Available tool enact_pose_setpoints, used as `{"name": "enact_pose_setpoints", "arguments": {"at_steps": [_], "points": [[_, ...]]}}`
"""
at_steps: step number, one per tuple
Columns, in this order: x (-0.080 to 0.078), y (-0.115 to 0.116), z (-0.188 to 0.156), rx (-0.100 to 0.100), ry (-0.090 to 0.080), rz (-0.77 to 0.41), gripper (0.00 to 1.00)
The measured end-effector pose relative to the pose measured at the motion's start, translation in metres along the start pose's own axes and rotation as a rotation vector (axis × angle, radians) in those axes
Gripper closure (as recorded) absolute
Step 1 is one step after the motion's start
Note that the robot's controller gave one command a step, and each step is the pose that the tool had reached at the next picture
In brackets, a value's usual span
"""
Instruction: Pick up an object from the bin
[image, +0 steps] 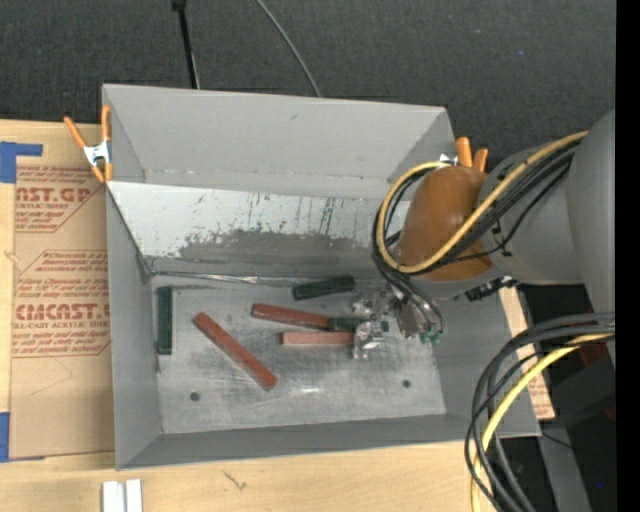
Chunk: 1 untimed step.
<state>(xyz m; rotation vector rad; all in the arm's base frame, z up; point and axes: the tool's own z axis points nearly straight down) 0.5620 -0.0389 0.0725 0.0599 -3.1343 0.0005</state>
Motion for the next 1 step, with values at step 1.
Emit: {"name": "enact_pose_setpoints", "arguments": {"at_steps": [1], "points": [[-0.0095,0.0078,-0.1359,0.000,-0.009,-0.024,1.00]]}}
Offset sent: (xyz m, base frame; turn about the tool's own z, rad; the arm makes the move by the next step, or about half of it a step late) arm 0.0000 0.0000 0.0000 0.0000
